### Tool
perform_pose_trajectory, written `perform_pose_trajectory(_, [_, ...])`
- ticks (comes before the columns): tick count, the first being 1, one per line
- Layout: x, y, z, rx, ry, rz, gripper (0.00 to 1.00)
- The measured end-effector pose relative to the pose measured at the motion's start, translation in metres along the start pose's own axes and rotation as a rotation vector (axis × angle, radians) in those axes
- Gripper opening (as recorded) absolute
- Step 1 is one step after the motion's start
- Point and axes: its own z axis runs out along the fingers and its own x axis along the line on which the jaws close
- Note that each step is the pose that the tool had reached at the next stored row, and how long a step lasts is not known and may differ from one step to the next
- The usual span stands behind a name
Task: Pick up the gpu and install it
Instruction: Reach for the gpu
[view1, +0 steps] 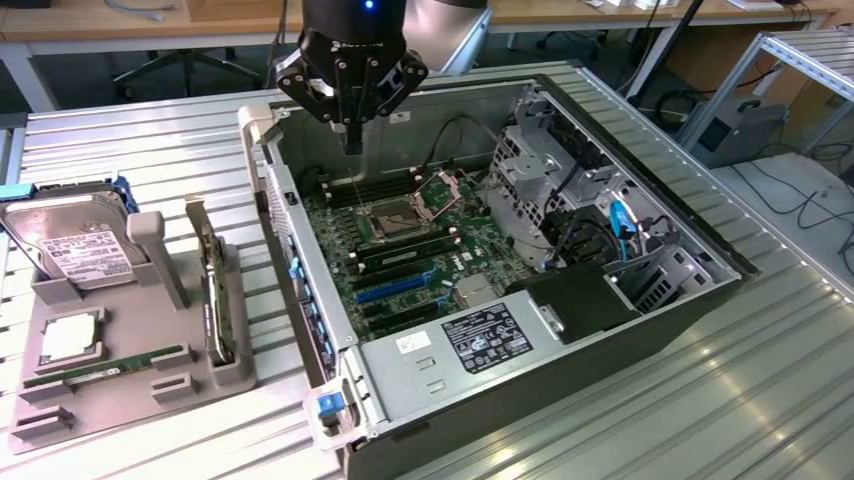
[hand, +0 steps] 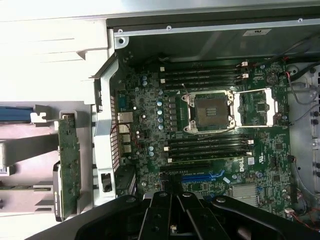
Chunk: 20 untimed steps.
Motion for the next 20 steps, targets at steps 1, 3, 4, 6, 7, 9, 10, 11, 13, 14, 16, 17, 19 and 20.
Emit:
perform_pose_trajectory(1, [0.0003, 0.0000, 0.0000, 0.0000, 0.0000, 0.000, 0.11])
perform_pose_trajectory(3, [0.0010, -0.0001, 0.0000, 0.0000, 0.0000, 0.000, 0.11])
perform_pose_trajectory(4, [0.0014, -0.0001, 0.0000, 0.0000, 0.0000, 0.000, 0.11])
perform_pose_trajectory(6, [0.0020, -0.0002, 0.0000, 0.0000, 0.0000, 0.000, 0.11])
perform_pose_trajectory(7, [0.0023, -0.0002, -0.0001, 0.0000, 0.0000, 0.000, 0.11])
perform_pose_trajectory(9, [0.0033, -0.0002, -0.0001, 0.0000, 0.0000, 0.000, 0.11])
perform_pose_trajectory(10, [0.0036, -0.0003, -0.0001, 0.0000, 0.0000, 0.000, 0.11])
perform_pose_trajectory(11, [0.0039, -0.0003, -0.0001, 0.0000, 0.0000, 0.000, 0.11])
perform_pose_trajectory(13, [0.0044, -0.0003, -0.0001, 0.0000, 0.0000, 0.000, 0.11])
perform_pose_trajectory(14, [0.0048, -0.0004, -0.0001, 0.0000, 0.0000, 0.000, 0.11])
perform_pose_trajectory(16, [0.0053, -0.0004, -0.0002, 0.0001, 0.0000, 0.000, 0.11])
perform_pose_trajectory(17, [0.0057, -0.0004, -0.0002, 0.0000, 0.0000, 0.000, 0.11])
perform_pose_trajectory(19, [0.0064, -0.0005, -0.0002, 0.0000, 0.0000, 0.000, 0.11])
perform_pose_trajectory(20, [0.0067, -0.0005, -0.0002, 0.0000, 0.0000, 0.000, 0.11])
